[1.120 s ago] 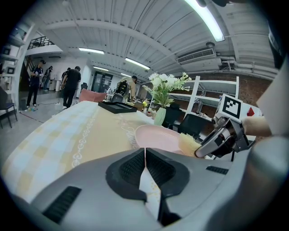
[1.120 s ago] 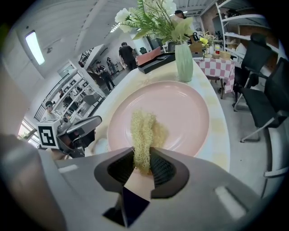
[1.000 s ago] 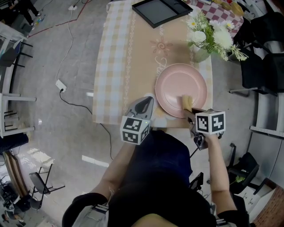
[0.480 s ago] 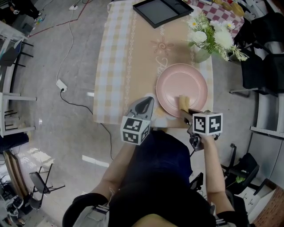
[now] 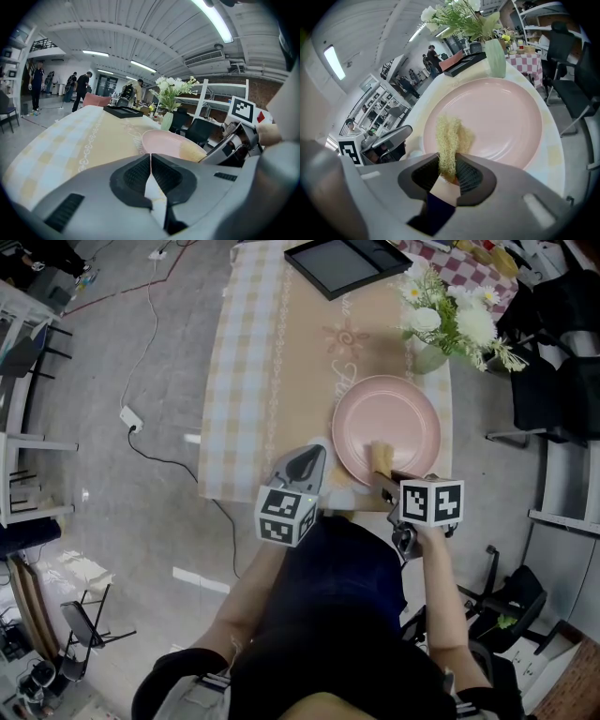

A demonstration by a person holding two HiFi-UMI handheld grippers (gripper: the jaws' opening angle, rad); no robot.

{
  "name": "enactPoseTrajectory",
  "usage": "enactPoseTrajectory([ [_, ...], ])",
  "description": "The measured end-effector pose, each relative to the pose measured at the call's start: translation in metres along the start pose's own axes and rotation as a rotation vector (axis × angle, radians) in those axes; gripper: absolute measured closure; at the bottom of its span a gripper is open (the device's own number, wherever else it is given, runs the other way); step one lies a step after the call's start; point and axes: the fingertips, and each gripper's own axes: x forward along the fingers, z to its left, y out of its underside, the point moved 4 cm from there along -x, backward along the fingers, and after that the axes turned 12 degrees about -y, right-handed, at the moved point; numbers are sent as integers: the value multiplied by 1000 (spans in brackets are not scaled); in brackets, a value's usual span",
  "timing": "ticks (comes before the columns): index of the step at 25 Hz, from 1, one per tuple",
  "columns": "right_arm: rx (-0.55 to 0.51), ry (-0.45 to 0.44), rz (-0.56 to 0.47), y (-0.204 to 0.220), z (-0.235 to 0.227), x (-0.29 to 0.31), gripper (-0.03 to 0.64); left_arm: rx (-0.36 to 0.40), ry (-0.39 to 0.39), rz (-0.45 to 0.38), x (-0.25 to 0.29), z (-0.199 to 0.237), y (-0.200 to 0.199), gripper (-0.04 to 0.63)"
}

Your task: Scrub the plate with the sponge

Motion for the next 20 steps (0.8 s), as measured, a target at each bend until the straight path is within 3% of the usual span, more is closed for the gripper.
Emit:
enactPoseTrajectory([
  [20, -5, -58, 17, -11, 20, 26, 526, -12, -22, 3, -1, 4, 1, 578],
])
